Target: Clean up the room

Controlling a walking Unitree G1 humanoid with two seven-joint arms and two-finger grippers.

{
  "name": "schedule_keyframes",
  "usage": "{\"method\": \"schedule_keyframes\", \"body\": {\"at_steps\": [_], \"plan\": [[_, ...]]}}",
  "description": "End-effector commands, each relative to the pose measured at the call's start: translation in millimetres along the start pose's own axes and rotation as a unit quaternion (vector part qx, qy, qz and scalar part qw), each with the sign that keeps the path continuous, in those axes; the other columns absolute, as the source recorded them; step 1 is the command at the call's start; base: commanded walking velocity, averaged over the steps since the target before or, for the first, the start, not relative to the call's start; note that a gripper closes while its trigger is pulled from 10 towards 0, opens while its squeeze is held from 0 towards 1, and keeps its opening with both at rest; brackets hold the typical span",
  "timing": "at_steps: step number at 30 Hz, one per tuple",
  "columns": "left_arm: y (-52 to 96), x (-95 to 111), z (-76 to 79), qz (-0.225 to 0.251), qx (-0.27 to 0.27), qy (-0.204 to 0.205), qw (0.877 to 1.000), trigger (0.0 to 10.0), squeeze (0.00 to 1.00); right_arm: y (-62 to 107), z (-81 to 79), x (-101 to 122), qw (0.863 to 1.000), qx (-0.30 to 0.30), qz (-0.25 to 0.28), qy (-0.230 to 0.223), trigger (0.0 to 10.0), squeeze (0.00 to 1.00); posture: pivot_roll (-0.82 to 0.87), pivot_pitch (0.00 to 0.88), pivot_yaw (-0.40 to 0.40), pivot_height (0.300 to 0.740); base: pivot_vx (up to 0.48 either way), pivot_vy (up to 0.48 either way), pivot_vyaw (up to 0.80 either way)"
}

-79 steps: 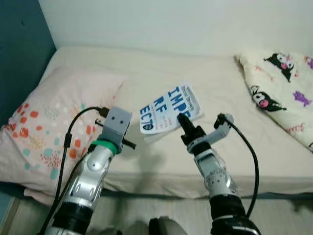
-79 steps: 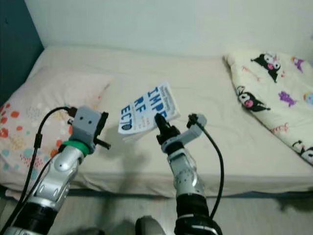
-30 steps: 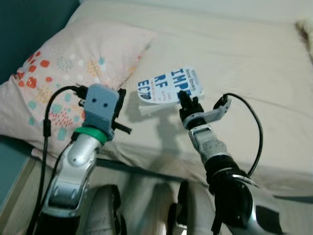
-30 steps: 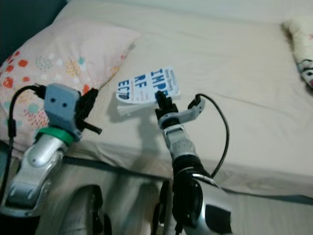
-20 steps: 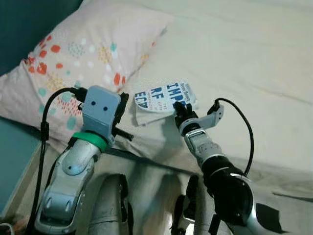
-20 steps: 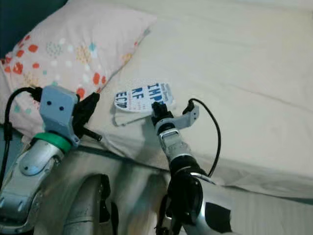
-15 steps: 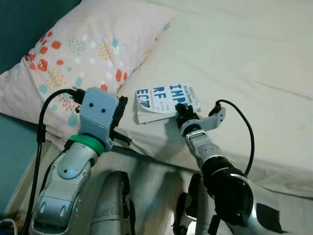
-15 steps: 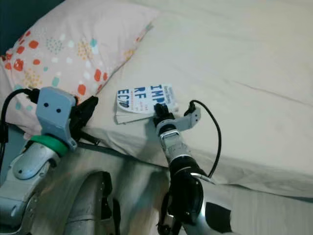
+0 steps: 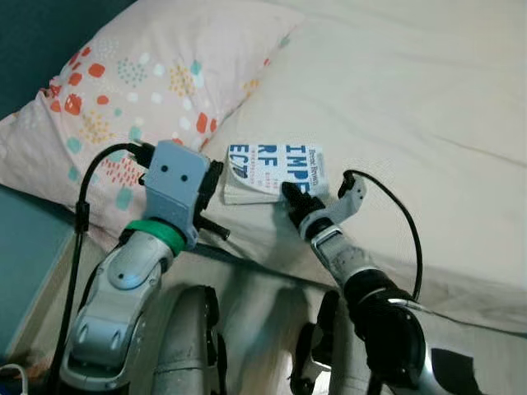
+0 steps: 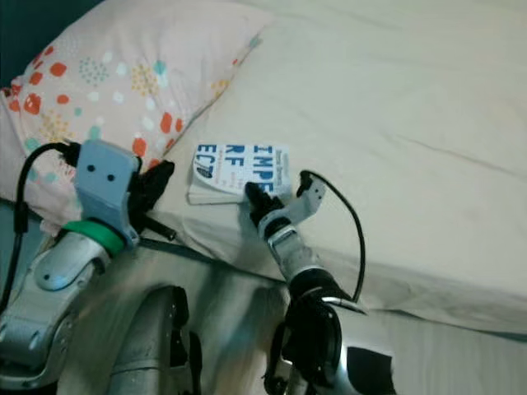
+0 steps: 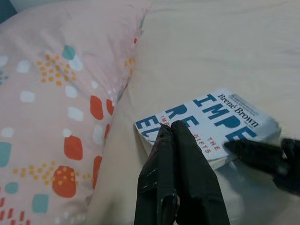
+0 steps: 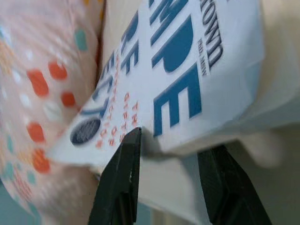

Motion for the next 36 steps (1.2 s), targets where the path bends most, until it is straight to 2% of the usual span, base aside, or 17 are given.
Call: {"method": "schedule_keyframes", "body": {"at_steps": [1, 4, 8, 11, 12, 15, 16, 17, 18, 19, 21, 25, 27, 28, 29, 36], "plan": [[-1.7, -3.1, 4.3, 0.001, -0.002, 0.004, 1.000, 10.0, 0.00, 7.8, 11.9, -10.9, 0.999, 0.000, -0.037, 0.030, 10.0, 0.00, 0.15, 0.236, 0.065, 0.591, 0.000, 0.000, 0.00], [-5.6, -2.4, 6.2, 0.007, -0.002, 0.007, 1.000, 10.0, 0.00, 16.1, 21.6, -7.9, 0.998, -0.001, -0.055, 0.039, 10.0, 0.00, 0.13, 0.223, 0.058, 0.591, 0.000, 0.000, 0.00], [-9.5, -2.9, 7.9, 0.009, -0.002, 0.010, 1.000, 10.0, 0.00, 21.2, 21.2, -1.8, 0.997, 0.022, -0.059, 0.052, 10.0, 0.00, 0.10, 0.202, 0.050, 0.591, 0.000, 0.000, 0.00], [-15.7, -0.5, 11.7, 0.019, -0.004, 0.015, 1.000, 10.0, 0.00, 30.9, 15.6, 1.4, 0.984, 0.070, -0.084, 0.139, 10.0, 0.00, 0.08, 0.182, 0.038, 0.591, 0.000, 0.000, 0.00], [-15.7, -0.5, 11.7, 0.019, -0.004, 0.015, 1.000, 10.0, 0.00, 30.9, 15.6, 1.4, 0.984, 0.070, -0.084, 0.139, 10.0, 0.00, 0.08, 0.182, 0.038, 0.591, 0.000, 0.000, 0.00], [-20.0, -1.6, 10.6, 0.022, -0.001, 0.016, 1.000, 10.0, 0.00, 39.1, 9.7, 25.3, 0.962, 0.072, -0.031, 0.263, 10.0, 0.00, 0.07, 0.176, 0.037, 0.591, 0.000, 0.000, 0.00], [-20.0, -1.6, 10.6, 0.022, -0.001, 0.016, 1.000, 10.0, 0.00, 39.1, 9.7, 25.3, 0.962, 0.072, -0.031, 0.263, 10.0, 0.00, 0.07, 0.176, 0.037, 0.591, 0.000, 0.000, 0.00], [-20.6, -4.2, 10.4, 0.021, -0.001, 0.017, 1.000, 10.0, 0.00, 43.4, 11.3, 48.4, 0.947, 0.037, 0.033, 0.318, 10.0, 0.00, 0.06, 0.185, 0.051, 0.591, 0.000, 0.000, 0.00], [-20.5, -5.0, 10.7, 0.020, -0.002, 0.017, 1.000, 10.0, 0.00, 44.2, 13.9, 56.4, 0.944, 0.017, 0.056, 0.326, 10.0, 0.00, 0.06, 0.186, 0.052, 0.591, 0.000, 0.000, 0.00], [-20.5, -5.0, 10.7, 0.020, -0.002, 0.017, 1.000, 10.0, 0.00, 44.2, 13.9, 56.4, 0.944, 0.017, 0.056, 0.326, 10.0, 0.00, 0.06, 0.186, 0.052, 0.591, 0.000, 0.000, 0.00], [-20.4, -4.7, 13.0, 0.021, -0.007, 0.017, 1.000, 10.0, 0.00, 41.8, 22.7, 65.2, 0.938, -0.033, 0.082, 0.334, 10.0, 0.00, 0.07, 0.192, 0.059, 0.591, 0.000, 0.000, 0.00], [-19.2, -3.4, 13.0, 0.023, -0.009, 0.016, 1.000, 10.0, 0.00, 36.7, 26.8, 63.8, 0.936, -0.064, 0.078, 0.338, 10.0, 0.00, 0.08, 0.202, 0.067, 0.591, 0.000, 0.000, 0.00], [-16.0, -4.9, 11.2, 0.019, -0.010, 0.013, 1.000, 10.0, 0.00, 31.4, 30.9, 61.2, 0.927, -0.101, 0.063, 0.355, 10.0, 0.00, 0.10, 0.220, 0.075, 0.591, 0.000, 0.000, 0.00], [-16.0, -4.9, 11.2, 0.019, -0.010, 0.013, 1.000, 10.0, 0.00, 31.4, 30.9, 61.2, 0.927, -0.101, 0.063, 0.355, 10.0, 0.00, 0.10, 0.220, 0.075, 0.591, 0.000, 0.000, 0.00], [-13.0, -6.7, 10.8, 0.015, -0.010, 0.010, 1.000, 10.0, 0.00, 29.0, 32.4, 61.3, 0.919, -0.121, 0.056, 0.371, 10.0, 0.00, 0.12, 0.247, 0.083, 0.591, 0.000, 0.000, 0.00], [0.4, -13.3, 10.3, -0.006, -0.010, 0.006, 1.000, 10.0, 0.00, 20.4, 28.0, 63.9, 0.915, -0.145, 0.044, 0.373, 10.0, 0.00, 0.16, 0.306, 0.089, 0.591, 0.000, 0.000, 0.00]]}}
Point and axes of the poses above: a point about 5 cm out from each wrist's last joint towards the gripper, its own y axis pointing back from the gripper into the wrist, its own x axis along the axis of the wrist's last joint, z = x × y, the point moved 5 cm from there along -y, pointing out of the wrist towards the gripper, and after that the axes turned 12 degrees about -y, right-handed, at the moved point
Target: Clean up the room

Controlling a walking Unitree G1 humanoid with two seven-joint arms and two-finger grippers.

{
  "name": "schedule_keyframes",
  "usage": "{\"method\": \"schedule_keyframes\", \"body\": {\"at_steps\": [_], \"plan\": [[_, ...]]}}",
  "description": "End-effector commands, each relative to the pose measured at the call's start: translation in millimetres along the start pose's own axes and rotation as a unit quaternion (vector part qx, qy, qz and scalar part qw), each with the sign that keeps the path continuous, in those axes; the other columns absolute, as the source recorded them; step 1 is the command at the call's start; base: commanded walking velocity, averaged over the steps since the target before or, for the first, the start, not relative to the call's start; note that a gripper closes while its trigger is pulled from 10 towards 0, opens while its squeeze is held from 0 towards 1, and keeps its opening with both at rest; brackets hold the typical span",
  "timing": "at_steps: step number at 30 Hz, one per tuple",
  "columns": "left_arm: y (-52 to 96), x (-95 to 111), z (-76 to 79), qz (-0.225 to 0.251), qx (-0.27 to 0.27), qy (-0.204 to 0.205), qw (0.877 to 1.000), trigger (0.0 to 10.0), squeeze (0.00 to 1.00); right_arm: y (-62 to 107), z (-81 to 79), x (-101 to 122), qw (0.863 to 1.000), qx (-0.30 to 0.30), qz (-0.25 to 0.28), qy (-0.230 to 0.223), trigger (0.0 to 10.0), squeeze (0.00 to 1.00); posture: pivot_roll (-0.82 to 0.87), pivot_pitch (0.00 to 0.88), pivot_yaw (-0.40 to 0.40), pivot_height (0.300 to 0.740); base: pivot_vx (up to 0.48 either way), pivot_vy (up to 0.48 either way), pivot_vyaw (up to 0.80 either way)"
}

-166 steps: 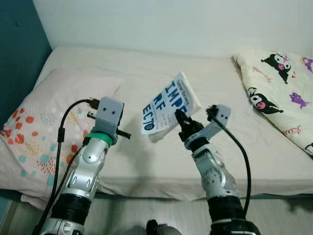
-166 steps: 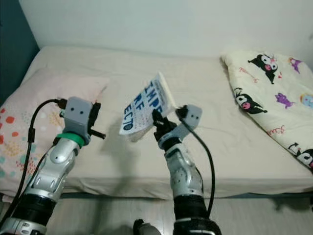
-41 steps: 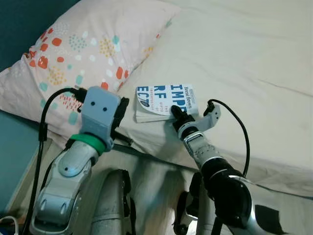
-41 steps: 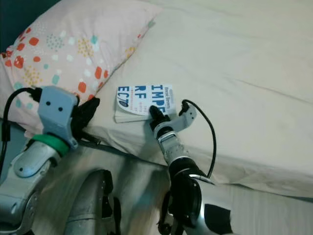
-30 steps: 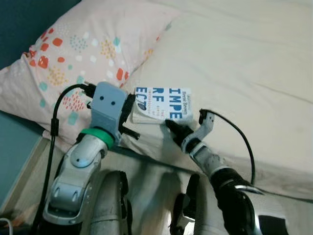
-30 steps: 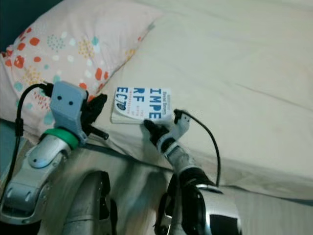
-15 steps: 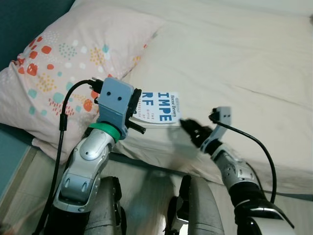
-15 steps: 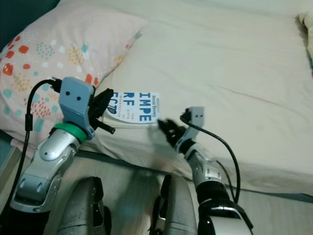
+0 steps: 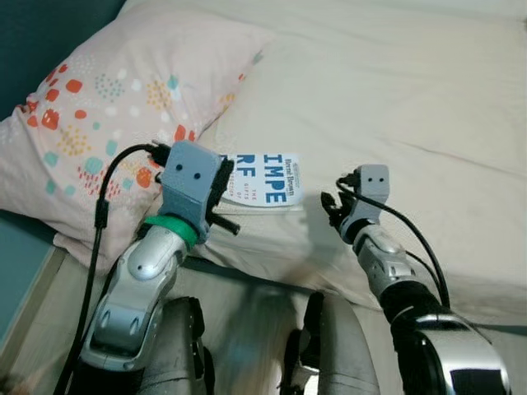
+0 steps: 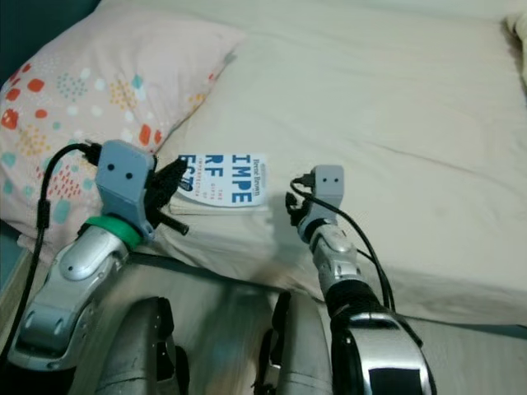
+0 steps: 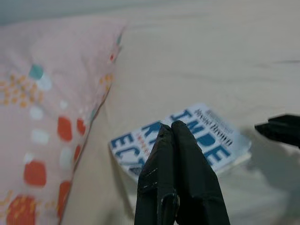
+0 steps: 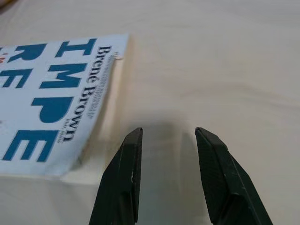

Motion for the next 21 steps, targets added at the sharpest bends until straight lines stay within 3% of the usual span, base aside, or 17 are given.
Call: {"method": "schedule_keyframes", "body": {"at_steps": [1, 12, 16, 17, 21], "plan": [[7.6, -4.5, 1.6, -0.015, -0.004, -0.002, 1.000, 10.0, 0.00, 2.2, 7.4, -15.2, 0.999, -0.021, -0.032, 0.017, 10.0, 0.00, 0.17, 0.331, 0.097, 0.591, 0.000, 0.000, 0.00], [18.3, -5.9, -2.7, -0.030, -0.005, -0.009, 0.999, 10.0, 0.00, 0.0, 7.4, -23.3, 0.994, -0.043, -0.072, 0.076, 10.0, 0.00, 0.20, 0.367, 0.107, 0.591, 0.000, 0.000, 0.00], [19.5, -5.7, -3.3, -0.033, -0.004, -0.010, 0.999, 10.0, 0.00, -2.2, -11.0, -27.8, 0.994, 0.004, -0.078, 0.073, 10.0, 0.00, 0.20, 0.364, 0.104, 0.591, 0.000, 0.000, 0.00], [18.9, -5.9, -3.5, -0.034, -0.003, -0.010, 0.999, 10.0, 0.00, -3.7, -29.5, -28.6, 0.992, 0.055, -0.077, 0.079, 10.0, 0.00, 0.20, 0.359, 0.100, 0.591, 0.000, 0.000, 0.00], [17.4, -5.8, -3.0, -0.034, -0.002, -0.009, 0.999, 10.0, 0.00, -4.4, -43.8, -29.8, 0.988, 0.090, -0.080, 0.100, 10.0, 0.00, 0.19, 0.349, 0.094, 0.591, 0.000, 0.000, 0.00]]}}
Point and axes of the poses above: a point about 5 cm out from each wrist's last joint towards the gripper, its own y axis pointing back from the gripper into the wrist, its own x axis along the axis of the wrist's last joint, z = x × y, the point moved 5 cm from there along -y, pointing out of the wrist towards the gripper, and after that the axes turned 12 degrees about -y, right-handed, at the moved point
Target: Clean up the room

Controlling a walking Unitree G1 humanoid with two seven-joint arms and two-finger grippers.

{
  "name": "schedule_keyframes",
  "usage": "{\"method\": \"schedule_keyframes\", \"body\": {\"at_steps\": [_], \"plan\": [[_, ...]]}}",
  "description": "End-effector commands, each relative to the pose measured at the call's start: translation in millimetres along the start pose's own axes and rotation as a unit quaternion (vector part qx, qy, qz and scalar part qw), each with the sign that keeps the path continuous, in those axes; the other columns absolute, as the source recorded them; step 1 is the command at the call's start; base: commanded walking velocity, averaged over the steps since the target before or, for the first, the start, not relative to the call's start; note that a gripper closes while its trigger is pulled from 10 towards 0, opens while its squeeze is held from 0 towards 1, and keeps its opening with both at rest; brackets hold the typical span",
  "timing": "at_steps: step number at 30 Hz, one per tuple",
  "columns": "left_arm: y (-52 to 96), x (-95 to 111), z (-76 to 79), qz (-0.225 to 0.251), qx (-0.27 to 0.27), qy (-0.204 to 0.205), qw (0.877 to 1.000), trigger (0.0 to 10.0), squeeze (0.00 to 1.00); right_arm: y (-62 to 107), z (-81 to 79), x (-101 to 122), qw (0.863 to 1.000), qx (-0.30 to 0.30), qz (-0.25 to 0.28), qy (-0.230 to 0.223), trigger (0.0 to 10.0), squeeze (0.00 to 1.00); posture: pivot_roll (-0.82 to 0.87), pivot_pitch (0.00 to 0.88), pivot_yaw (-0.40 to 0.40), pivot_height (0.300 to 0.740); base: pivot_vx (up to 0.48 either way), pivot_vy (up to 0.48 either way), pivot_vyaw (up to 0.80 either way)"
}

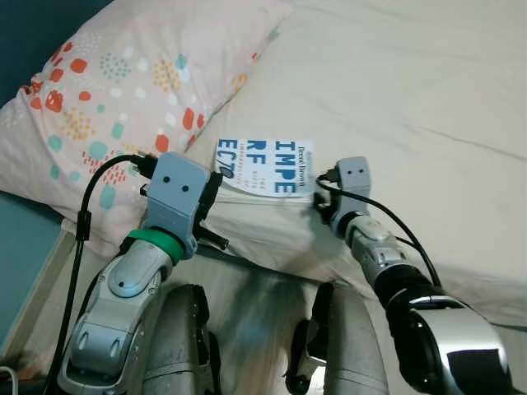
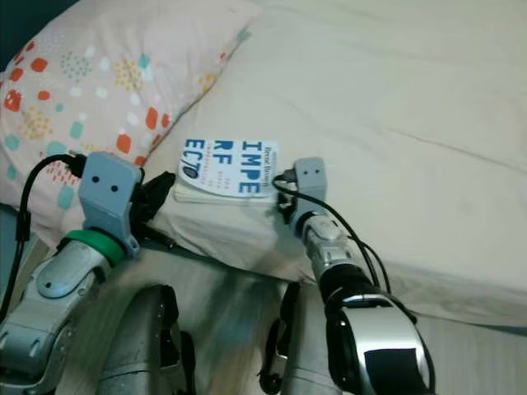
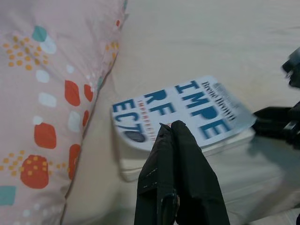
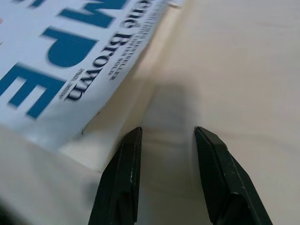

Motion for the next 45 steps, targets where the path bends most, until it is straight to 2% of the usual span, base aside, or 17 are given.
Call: {"method": "schedule_keyframes", "body": {"at_steps": [1, 9, 12, 15, 16, 19, 21, 22, 23, 26, 27, 28, 30, 31, 36, 40, 45], "plan": [[1.4, -5.3, 2.7, -0.012, -0.001, 0.003, 1.000, 10.0, 0.00, -1.5, -13.5, -12.0, 0.999, 0.027, -0.023, 0.015, 10.0, 0.00, 0.19, 0.341, 0.090, 0.591, 0.000, 0.000, 0.00], [-4.1, -1.5, 3.8, -0.003, 0.002, 0.005, 1.000, 10.0, 0.00, -1.4, -17.7, -16.3, 0.999, 0.040, -0.032, 0.008, 10.0, 0.00, 0.17, 0.309, 0.076, 0.591, 0.000, 0.000, 0.00], [-7.3, -0.6, 3.1, 0.002, 0.005, 0.006, 1.000, 10.0, 0.00, 1.3, -4.5, -16.1, 1.000, 0.013, -0.025, -0.001, 10.0, 0.00, 0.16, 0.288, 0.065, 0.591, 0.000, 0.000, 0.00], [-12.7, -1.1, 4.1, 0.006, 0.008, 0.010, 1.000, 10.0, 0.00, 6.9, 18.1, -14.1, 0.999, -0.039, -0.005, -0.028, 10.0, 0.00, 0.14, 0.256, 0.050, 0.591, 0.000, 0.000, 0.00], [-12.7, -1.1, 4.1, 0.006, 0.008, 0.010, 1.000, 10.0, 0.00, 6.9, 18.1, -14.1, 0.999, -0.039, -0.005, -0.028, 10.0, 0.00, 0.14, 0.256, 0.050, 0.591, 0.000, 0.000, 0.00], [-17.9, -2.0, 5.9, 0.012, 0.009, 0.014, 1.000, 10.0, 0.00, 16.8, 30.4, -16.3, 0.996, -0.054, 0.041, -0.063, 10.0, 0.00, 0.10, 0.225, 0.040, 0.591, 0.000, 0.000, 0.00], [-20.6, -3.4, 6.7, 0.011, 0.009, 0.015, 1.000, 10.0, 0.00, 20.8, 30.6, -18.5, 0.995, -0.051, 0.056, -0.065, 10.0, 0.00, 0.08, 0.208, 0.038, 0.591, 0.000, 0.000, 0.00], [-22.2, -4.5, 7.1, 0.011, 0.009, 0.016, 1.000, 10.0, 0.00, 23.3, 30.2, -20.0, 0.995, -0.048, 0.064, -0.065, 10.0, 0.00, 0.08, 0.208, 0.038, 0.591, 0.000, 0.000, 0.00], [-26.2, -15.1, 8.3, -0.006, 0.005, 0.040, 0.999, 10.0, 0.00, 34.2, 21.4, -18.0, 0.990, -0.033, 0.109, -0.083, 10.0, 0.00, 0.05, 0.186, 0.034, 0.591, 0.000, 0.000, 0.00], [-26.9, -17.9, 8.6, -0.011, 0.005, 0.046, 0.999, 10.0, 0.00, 37.5, 19.4, -16.9, 0.988, -0.030, 0.121, -0.089, 10.0, 0.00, 0.05, 0.186, 0.034, 0.591, 0.000, 0.000, 0.00], [-29.6, -25.1, 5.5, -0.018, 0.011, 0.049, 0.999, 10.0, 0.00, 45.6, 11.8, -6.5, 0.981, -0.029, 0.162, -0.102, 10.0, 0.00, 0.01, 0.134, 0.030, 0.591, 0.000, 0.000, 0.00], [-29.6, -25.1, 5.5, -0.018, 0.011, 0.049, 0.999, 10.0, 0.00, 45.6, 11.8, -6.5, 0.981, -0.029, 0.162, -0.102, 10.0, 0.00, 0.01, 0.134, 0.030, 0.591, 0.000, 0.000, 0.00], [-37.6, -36.2, -6.4, -0.023, 0.028, 0.034, 0.999, 10.0, 0.00, 63.1, -4.9, 24.7, 0.961, -0.035, 0.251, -0.113, 10.0, 0.00, -0.01, 0.074, 0.025, 0.591, 0.000, 0.000, 0.00], [-40.0, -36.6, -8.9, -0.021, 0.031, 0.030, 0.999, 10.0, 0.00, 64.7, -7.2, 31.7, 0.957, -0.038, 0.267, -0.110, 10.0, 0.00, -0.01, 0.069, 0.024, 0.591, 0.000, 0.000, 0.00], [-47.4, -36.8, -16.2, -0.016, 0.044, 0.022, 0.999, 10.0, 0.00, 70.3, -9.7, 50.7, 0.945, -0.044, 0.311, -0.095, 10.0, 0.00, -0.02, 0.047, 0.019, 0.600, 0.000, 0.000, 0.00], [-52.9, -36.9, -17.5, -0.012, 0.050, 0.020, 0.998, 10.0, 0.00, 73.9, -7.7, 57.8, 0.942, -0.048, 0.322, -0.074, 10.0, 0.00, -0.03, 0.018, 0.008, 0.614, 0.000, 0.000, 0.00], [-57.6, -43.0, -15.1, -0.008, 0.059, -0.002, 0.998, 10.0, 0.00, 90.2, 3.7, 72.8, 0.939, -0.070, 0.332, -0.051, 10.0, 0.00, -0.04, 0.007, 0.000, 0.638, 0.000, 0.000, 0.00]]}}
Point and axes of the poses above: a point about 5 cm out from each wrist's last joint towards the gripper, its own y axis pointing back from the gripper into the wrist, its own x axis along the axis of the wrist's last joint, z = x × y, the point moved 5 cm from there along -y, pointing out of the wrist towards the gripper, and after that the axes turned 12 degrees about -y, right-handed, at the moved point
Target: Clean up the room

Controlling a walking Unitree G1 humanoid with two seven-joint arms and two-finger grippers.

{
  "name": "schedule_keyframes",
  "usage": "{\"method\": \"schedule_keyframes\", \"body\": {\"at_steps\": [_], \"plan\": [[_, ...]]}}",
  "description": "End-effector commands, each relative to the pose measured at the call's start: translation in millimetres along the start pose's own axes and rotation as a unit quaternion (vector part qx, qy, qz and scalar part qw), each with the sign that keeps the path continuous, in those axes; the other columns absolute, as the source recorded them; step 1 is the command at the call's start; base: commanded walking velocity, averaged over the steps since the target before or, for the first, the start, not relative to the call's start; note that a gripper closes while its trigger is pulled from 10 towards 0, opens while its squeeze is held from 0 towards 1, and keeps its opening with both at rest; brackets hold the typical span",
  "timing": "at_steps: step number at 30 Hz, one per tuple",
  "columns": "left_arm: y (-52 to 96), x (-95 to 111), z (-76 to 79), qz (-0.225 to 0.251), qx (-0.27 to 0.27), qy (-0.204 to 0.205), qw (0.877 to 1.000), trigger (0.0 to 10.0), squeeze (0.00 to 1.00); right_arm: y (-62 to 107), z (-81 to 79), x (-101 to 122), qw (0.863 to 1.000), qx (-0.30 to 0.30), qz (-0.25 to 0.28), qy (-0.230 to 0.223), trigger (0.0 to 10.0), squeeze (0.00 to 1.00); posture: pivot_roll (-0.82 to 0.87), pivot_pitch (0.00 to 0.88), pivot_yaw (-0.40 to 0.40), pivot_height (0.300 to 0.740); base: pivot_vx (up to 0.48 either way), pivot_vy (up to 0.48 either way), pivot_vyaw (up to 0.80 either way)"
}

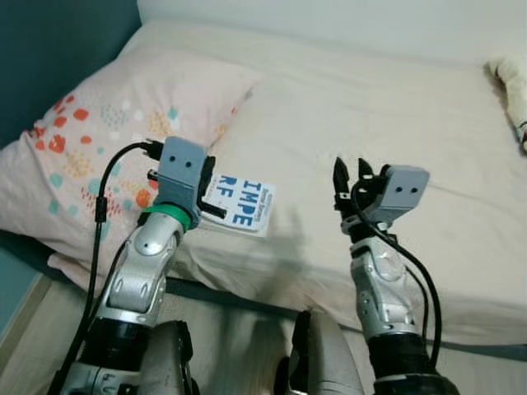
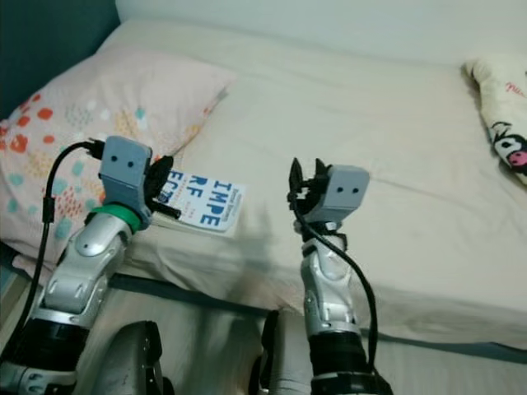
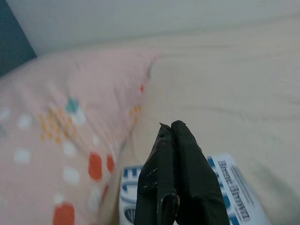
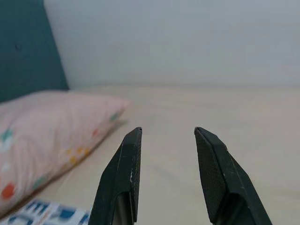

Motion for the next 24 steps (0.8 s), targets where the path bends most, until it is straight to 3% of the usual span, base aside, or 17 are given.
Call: {"method": "schedule_keyframes", "body": {"at_steps": [1, 7, 24], "plan": [[0.8, -6.4, 3.6, -0.005, -0.002, -0.007, 1.000, 10.0, 0.00, 4.8, 6.4, 0.4, 1.000, -0.013, -0.008, 0.007, 10.0, 0.00, -0.04, 0.007, 0.000, 0.638, 0.000, 0.000, 0.00], [2.3, -14.2, 4.4, -0.012, -0.003, -0.006, 1.000, 10.0, 0.00, 6.5, 17.4, 0.7, 0.999, -0.030, -0.010, 0.021, 10.0, 0.00, -0.04, 0.005, 0.004, 0.667, 0.000, 0.000, 0.00], [-10.0, -3.8, 16.9, 0.015, -0.006, 0.000, 1.000, 10.0, 0.00, 2.6, 21.4, 1.9, 0.999, -0.037, -0.017, 0.027, 10.0, 0.00, -0.04, 0.000, 0.001, 0.735, 0.000, 0.000, 0.00]]}}
Point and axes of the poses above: a point about 5 cm out from each wrist's last joint towards the gripper, its own y axis pointing back from the gripper into the wrist, its own x axis along the axis of the wrist's last joint, z = x × y, the point moved 5 cm from there along -y, pointing out of the wrist towards the gripper, and after that the axes turned 12 degrees about -y, right-handed, at the moved point
